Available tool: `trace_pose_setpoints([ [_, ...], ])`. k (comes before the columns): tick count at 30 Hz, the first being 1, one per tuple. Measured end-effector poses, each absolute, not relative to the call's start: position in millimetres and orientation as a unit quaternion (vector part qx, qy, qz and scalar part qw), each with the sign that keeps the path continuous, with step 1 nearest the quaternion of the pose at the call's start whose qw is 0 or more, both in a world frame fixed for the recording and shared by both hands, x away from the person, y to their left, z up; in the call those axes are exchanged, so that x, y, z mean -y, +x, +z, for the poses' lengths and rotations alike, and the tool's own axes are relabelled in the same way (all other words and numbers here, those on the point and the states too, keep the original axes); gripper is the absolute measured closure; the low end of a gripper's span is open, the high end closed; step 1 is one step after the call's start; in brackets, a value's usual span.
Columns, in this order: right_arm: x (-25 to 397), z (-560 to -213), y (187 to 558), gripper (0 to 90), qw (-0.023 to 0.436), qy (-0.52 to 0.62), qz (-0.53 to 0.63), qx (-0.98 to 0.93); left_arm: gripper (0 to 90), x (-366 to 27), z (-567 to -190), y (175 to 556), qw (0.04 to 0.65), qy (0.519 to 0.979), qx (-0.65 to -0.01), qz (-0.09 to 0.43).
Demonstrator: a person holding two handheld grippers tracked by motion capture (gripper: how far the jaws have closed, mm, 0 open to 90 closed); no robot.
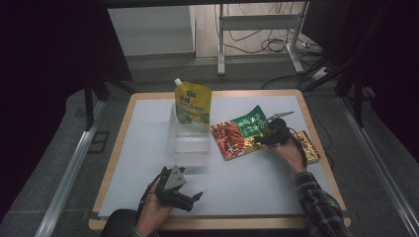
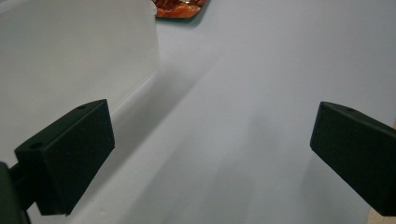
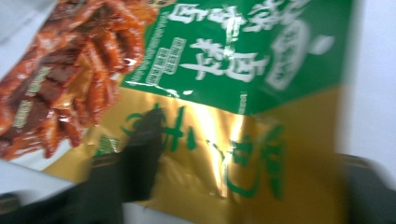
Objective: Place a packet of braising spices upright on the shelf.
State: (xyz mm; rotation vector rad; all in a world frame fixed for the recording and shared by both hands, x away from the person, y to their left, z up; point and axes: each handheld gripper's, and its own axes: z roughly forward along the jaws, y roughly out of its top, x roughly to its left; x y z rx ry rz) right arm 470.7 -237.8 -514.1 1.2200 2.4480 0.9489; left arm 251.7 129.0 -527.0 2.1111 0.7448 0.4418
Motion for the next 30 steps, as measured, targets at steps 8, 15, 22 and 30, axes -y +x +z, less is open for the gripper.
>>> trace_pose_setpoints([
  [8,246.1,-514.4,471.7,83.6,0.128,0.437,0.325,-0.829,0.0,-127.8,-527.6,251.7,0.413,0.843,-0.295,0.177],
  [15,245.3,-513.3,471.9,88.0,0.123,0.443,0.325,-0.827,0.0,-127.3,-527.8,251.7,0.411,0.845,-0.294,0.176],
  [22,242.4,-506.6,468.9,89.1,0.135,0.436,0.325,-0.828,0.0,-126.8,-526.3,250.5,0.414,0.843,-0.290,0.183],
  [30,247.6,-493.2,465.9,89.1,0.122,0.433,0.358,-0.819,0.0,-126.3,-524.0,249.6,0.424,0.838,-0.295,0.177],
])
